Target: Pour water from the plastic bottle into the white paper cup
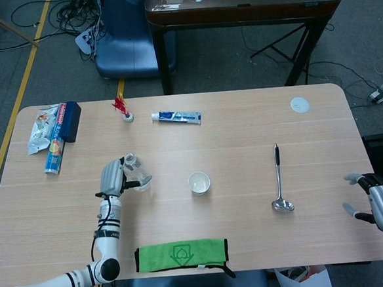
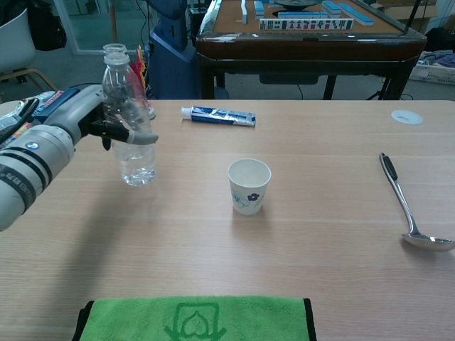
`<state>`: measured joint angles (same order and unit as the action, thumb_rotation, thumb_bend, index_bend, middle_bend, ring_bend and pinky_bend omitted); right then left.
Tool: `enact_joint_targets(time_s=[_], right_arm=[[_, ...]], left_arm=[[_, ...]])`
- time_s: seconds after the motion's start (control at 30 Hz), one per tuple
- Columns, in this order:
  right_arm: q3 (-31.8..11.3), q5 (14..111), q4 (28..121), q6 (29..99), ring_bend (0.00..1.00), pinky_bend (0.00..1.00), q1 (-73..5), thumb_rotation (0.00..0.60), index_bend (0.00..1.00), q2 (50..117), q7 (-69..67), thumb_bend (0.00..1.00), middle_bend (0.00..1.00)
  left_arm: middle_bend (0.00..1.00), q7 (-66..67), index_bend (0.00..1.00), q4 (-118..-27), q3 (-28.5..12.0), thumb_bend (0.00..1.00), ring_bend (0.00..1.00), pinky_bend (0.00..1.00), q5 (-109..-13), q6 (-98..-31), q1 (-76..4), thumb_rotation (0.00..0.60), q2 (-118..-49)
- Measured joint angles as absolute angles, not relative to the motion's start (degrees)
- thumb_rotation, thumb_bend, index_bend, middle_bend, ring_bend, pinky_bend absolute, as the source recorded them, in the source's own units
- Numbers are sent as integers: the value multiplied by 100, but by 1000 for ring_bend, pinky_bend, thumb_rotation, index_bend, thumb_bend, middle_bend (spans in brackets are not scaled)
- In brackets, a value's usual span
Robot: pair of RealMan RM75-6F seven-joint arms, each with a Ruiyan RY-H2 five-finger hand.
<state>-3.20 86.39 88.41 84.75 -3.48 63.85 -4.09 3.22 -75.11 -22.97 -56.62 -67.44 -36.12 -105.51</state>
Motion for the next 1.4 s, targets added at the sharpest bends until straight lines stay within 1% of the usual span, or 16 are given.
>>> enact_joint_targets(time_s=[0.17,0.37,0.5,0.67,0.93,1.4], right_arm=[[-326,8610,8829,8463,323,438,-349,600,352,6392,-406,174,416],[-322,8596,8807,8426,324,438,-359,600,351,6405,-403,174,416],[-321,8578,8792,8401,324,438,-366,600,351,6417,-391,174,416],[-317,8562,8785,8367,324,438,-376,600,351,6428,-375,174,416],[-314,8562,8785,8361,324,438,-380,600,351,6435,-357,174,416],[-308,8564,8787,8362,324,438,-379,600,351,6438,-336,174,416]], left_arm=[[679,-400,703,-7279,-2061,20,522,651,-6036,-6592,-3418,600,-10458],[681,-1177,701,-6893,-1885,20,504,651,-6419,-6580,-3252,600,-10462],[681,-1685,682,-6658,-1804,20,483,645,-6640,-6543,-3190,600,-10458],[666,-2204,649,-6367,-1716,19,447,612,-6885,-6482,-3140,600,-10446],[587,-2544,591,-6109,-1646,20,384,529,-7010,-6379,-3081,600,-10423],[558,-2798,569,-5924,-1669,20,373,505,-7005,-6291,-3021,600,-10417]])
